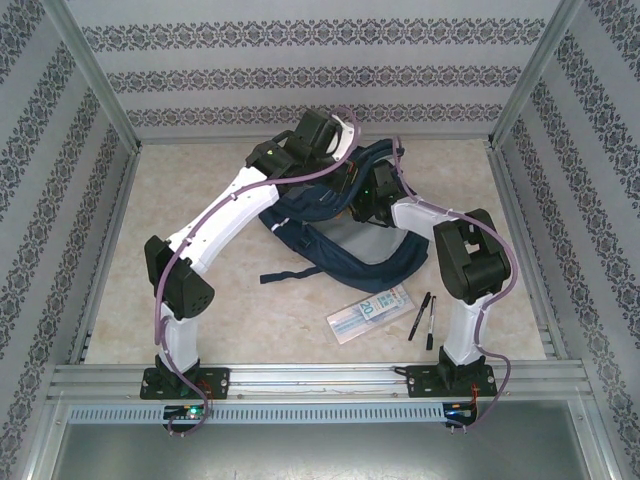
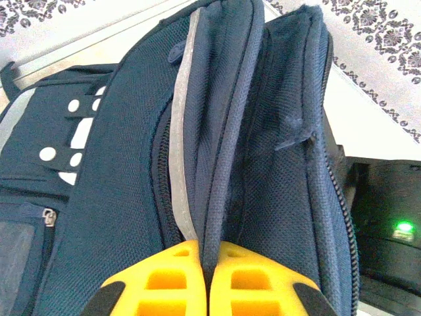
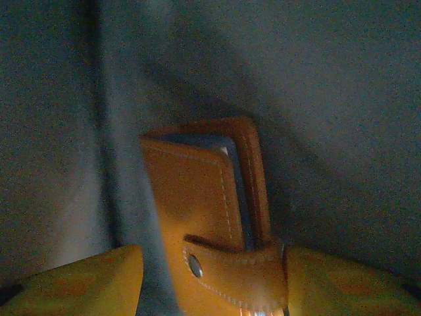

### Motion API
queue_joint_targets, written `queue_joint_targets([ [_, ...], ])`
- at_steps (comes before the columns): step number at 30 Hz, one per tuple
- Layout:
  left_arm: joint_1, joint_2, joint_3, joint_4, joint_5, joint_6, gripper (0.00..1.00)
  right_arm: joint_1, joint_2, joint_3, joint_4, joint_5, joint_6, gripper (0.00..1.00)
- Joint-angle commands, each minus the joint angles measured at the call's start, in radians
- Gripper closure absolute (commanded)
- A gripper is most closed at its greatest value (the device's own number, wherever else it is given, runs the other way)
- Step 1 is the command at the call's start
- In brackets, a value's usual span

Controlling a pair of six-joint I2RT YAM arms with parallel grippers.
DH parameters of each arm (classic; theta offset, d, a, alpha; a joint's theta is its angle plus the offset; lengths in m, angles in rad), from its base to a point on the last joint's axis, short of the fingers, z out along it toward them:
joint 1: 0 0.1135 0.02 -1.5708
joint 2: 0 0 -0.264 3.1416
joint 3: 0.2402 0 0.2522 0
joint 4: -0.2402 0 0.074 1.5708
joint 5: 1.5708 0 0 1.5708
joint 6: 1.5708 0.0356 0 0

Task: Pack books, pencil case, and school supplies into a backpack

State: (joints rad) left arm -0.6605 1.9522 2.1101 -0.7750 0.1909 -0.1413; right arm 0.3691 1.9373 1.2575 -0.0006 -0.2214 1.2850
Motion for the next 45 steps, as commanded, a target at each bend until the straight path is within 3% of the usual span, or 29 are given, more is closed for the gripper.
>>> queue_joint_targets([
  [1, -0.003, -0.059, -0.017, 0.114, 0.028, -0.016, 1.00, 0.001, -0.019, 0.043, -0.205, 0.022, -0.116, 0.42],
  [15, 0.019, -0.088, -0.090, 0.172, 0.053, -0.045, 1.00, -0.010, -0.072, -0.010, -0.060, -0.073, -0.116, 0.82],
  [18, 0.019, -0.085, -0.088, 0.175, 0.064, -0.050, 1.00, -0.003, -0.054, -0.008, -0.054, -0.061, -0.106, 0.82],
  [28, 0.019, -0.079, -0.078, 0.174, 0.071, -0.044, 1.00, 0.022, -0.034, -0.052, -0.042, -0.027, -0.087, 0.67],
  [40, 0.018, -0.081, -0.091, 0.189, 0.099, -0.057, 1.00, 0.058, 0.080, -0.028, 0.173, -0.103, 0.016, 0.81],
  [45, 0.018, -0.085, -0.105, 0.196, 0.106, -0.057, 1.00, 0.063, 0.127, -0.052, 0.455, -0.140, 0.108, 0.82],
])
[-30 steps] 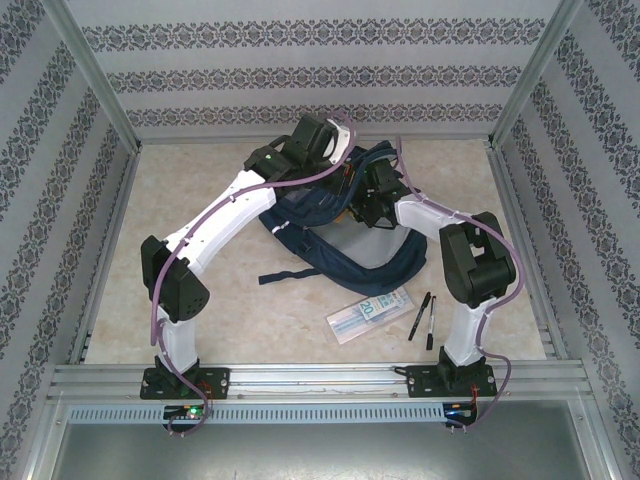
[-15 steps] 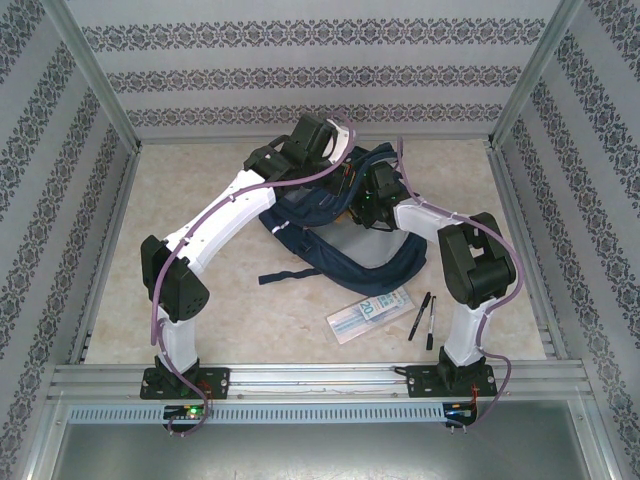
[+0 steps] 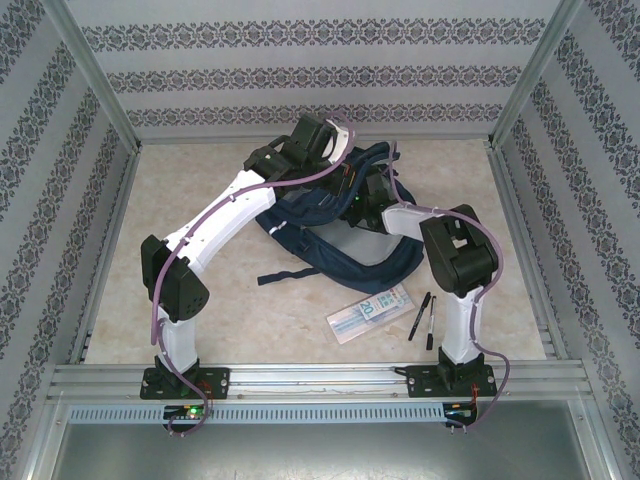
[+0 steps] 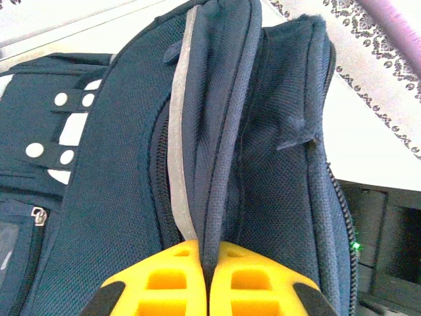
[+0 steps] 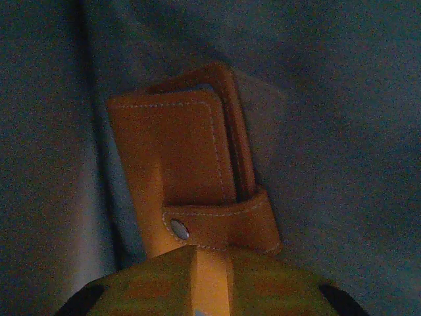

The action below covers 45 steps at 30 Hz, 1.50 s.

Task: Pack books, pencil case, and school supplies into a backpack

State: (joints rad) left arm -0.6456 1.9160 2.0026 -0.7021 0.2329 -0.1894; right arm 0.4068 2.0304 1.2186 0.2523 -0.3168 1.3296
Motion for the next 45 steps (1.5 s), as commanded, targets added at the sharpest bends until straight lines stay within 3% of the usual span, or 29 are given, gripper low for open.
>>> queue_joint_targets([
  [1, 0.003, -0.050, -0.002, 0.125, 0.059, -0.006, 1.00, 0.027, 0.038, -0.019, 0.242, -0.045, 0.088, 0.82],
  [11, 0.009, -0.088, -0.076, 0.182, 0.002, -0.010, 1.00, 0.005, -0.114, -0.115, 0.124, -0.082, 0.034, 0.75],
  [20, 0.027, -0.098, -0.140, 0.197, -0.074, 0.052, 1.00, -0.015, -0.449, -0.412, -0.041, -0.085, -0.161, 0.73],
  [25, 0.057, -0.114, -0.199, 0.229, -0.141, 0.089, 1.00, -0.056, -0.698, -0.530, -0.311, -0.065, -0.328, 0.68],
  [31, 0.132, -0.166, -0.288, 0.274, -0.168, 0.101, 1.00, -0.097, -0.912, -0.513, -0.770, -0.068, -0.535, 0.62],
  [36, 0.175, -0.217, -0.348, 0.270, -0.188, 0.187, 1.00, -0.037, -0.979, -0.524, -0.974, -0.045, -0.562, 0.55],
  [41, 0.212, -0.265, -0.381, 0.224, -0.227, 0.339, 1.00, 0.019, -1.012, -0.594, -0.974, -0.036, -0.508, 0.54],
  [45, 0.236, -0.290, -0.412, 0.195, -0.294, 0.444, 1.00, 0.039, -0.945, -0.650, -0.904, -0.060, -0.491, 0.54],
])
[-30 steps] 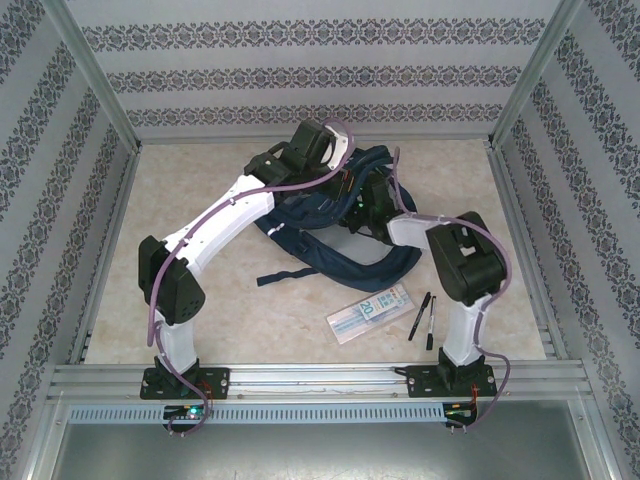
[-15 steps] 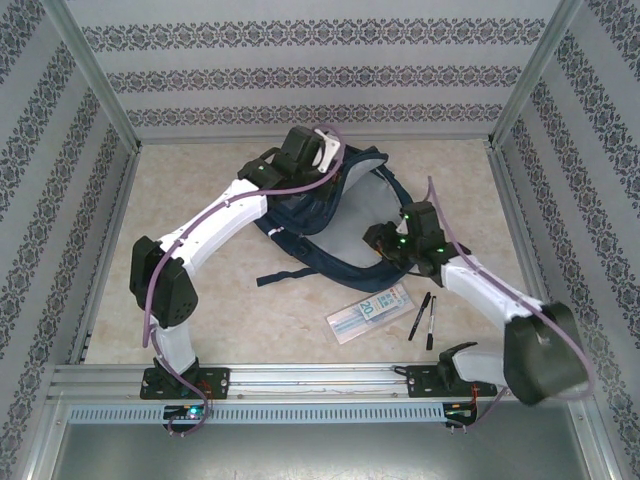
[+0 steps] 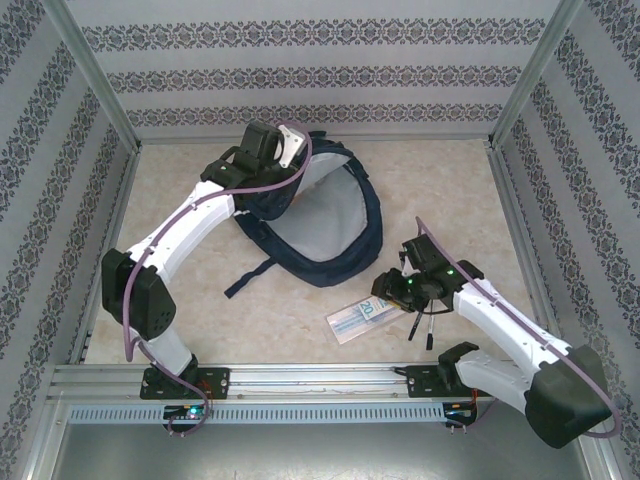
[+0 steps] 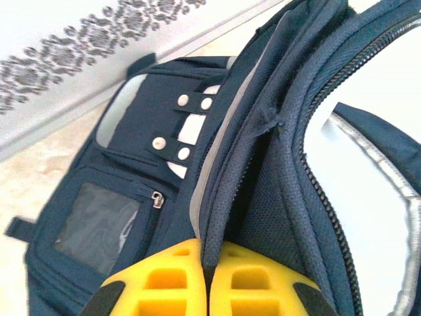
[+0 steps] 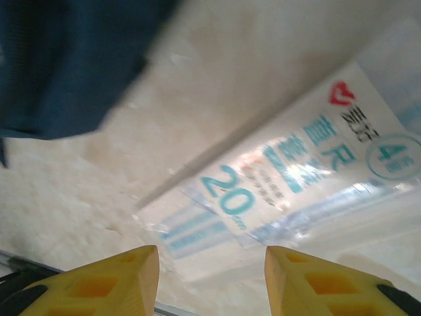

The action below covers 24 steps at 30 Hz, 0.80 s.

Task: Pack books, pencil case, and school supplies into a backpack

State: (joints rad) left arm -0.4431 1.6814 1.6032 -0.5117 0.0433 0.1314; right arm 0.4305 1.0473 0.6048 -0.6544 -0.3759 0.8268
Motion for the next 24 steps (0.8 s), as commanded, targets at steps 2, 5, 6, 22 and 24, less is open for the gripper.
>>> queue_joint_targets([
  [2, 0.038, -0.054, -0.030, -0.014, -0.087, 0.153, 1.00, 0.031, 0.074, -0.046, 0.038, 0.025, 0.013, 0.53],
  [5, 0.038, -0.043, -0.070, -0.048, 0.006, 0.140, 1.00, 0.033, 0.132, -0.059, 0.121, 0.039, 0.010, 0.53],
  [6, 0.038, -0.043, -0.085, -0.056, 0.033, 0.117, 0.97, 0.032, 0.159, -0.059, 0.152, 0.034, 0.000, 0.53],
  [22, -0.218, -0.214, -0.348, 0.001, 0.414, -0.284, 0.44, -0.163, 0.389, -0.047, 0.393, -0.059, -0.191, 0.59],
  [24, -0.271, -0.191, -0.395, 0.080, 0.435, -0.331, 0.44, -0.208, 0.375, -0.028, 0.374, -0.106, -0.194, 0.59],
])
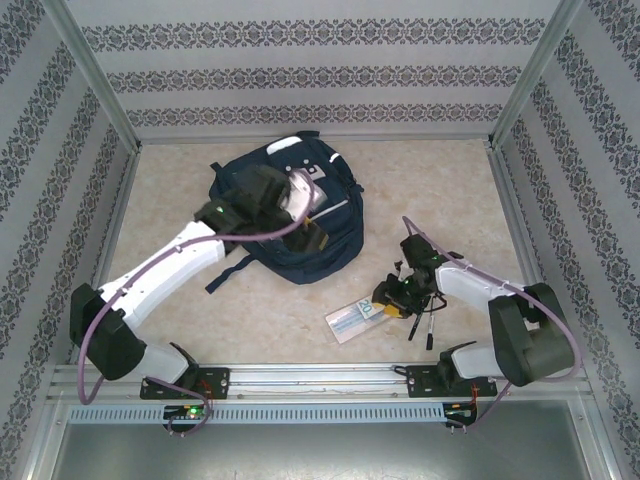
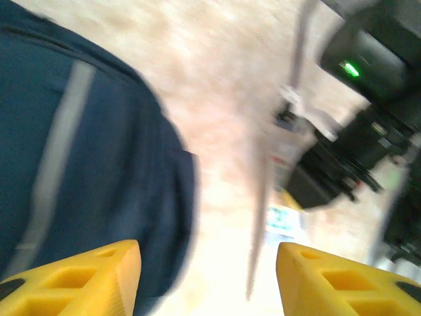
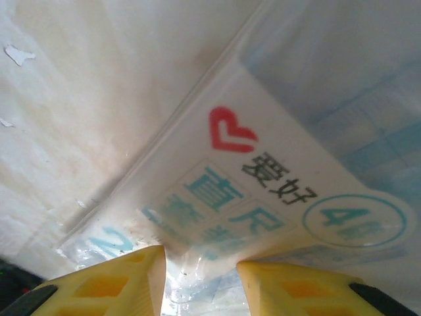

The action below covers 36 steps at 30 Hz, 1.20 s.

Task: Pack books, pencil case, and school supplies into a backpack

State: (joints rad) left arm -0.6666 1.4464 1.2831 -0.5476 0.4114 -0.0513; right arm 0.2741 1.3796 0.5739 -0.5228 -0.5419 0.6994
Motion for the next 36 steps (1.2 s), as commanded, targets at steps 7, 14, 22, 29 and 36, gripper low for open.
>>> queue_joint_targets([
  [7, -0.158, 0.234, -0.053, 0.109, 0.047, -0.203, 0.44, -0.096, -0.141, 0.031, 0.000, 0.061, -0.047, 0.53],
  [14, -0.253, 0.428, 0.034, 0.125, 0.036, -0.230, 0.45, -0.116, -0.370, -0.073, -0.137, 0.120, 0.003, 0.49],
  [22, -0.266, 0.540, 0.113, 0.130, 0.033, -0.270, 0.41, -0.128, -0.336, -0.105, -0.063, 0.099, 0.013, 0.61],
  [29, -0.266, 0.646, 0.156, 0.123, -0.066, -0.294, 0.44, -0.133, -0.239, -0.133, 0.013, 0.096, 0.024, 0.52],
  [36, -0.265, 0.678, 0.129, 0.115, -0.124, -0.336, 0.67, -0.152, -0.221, -0.171, 0.090, 0.077, 0.049, 0.49],
])
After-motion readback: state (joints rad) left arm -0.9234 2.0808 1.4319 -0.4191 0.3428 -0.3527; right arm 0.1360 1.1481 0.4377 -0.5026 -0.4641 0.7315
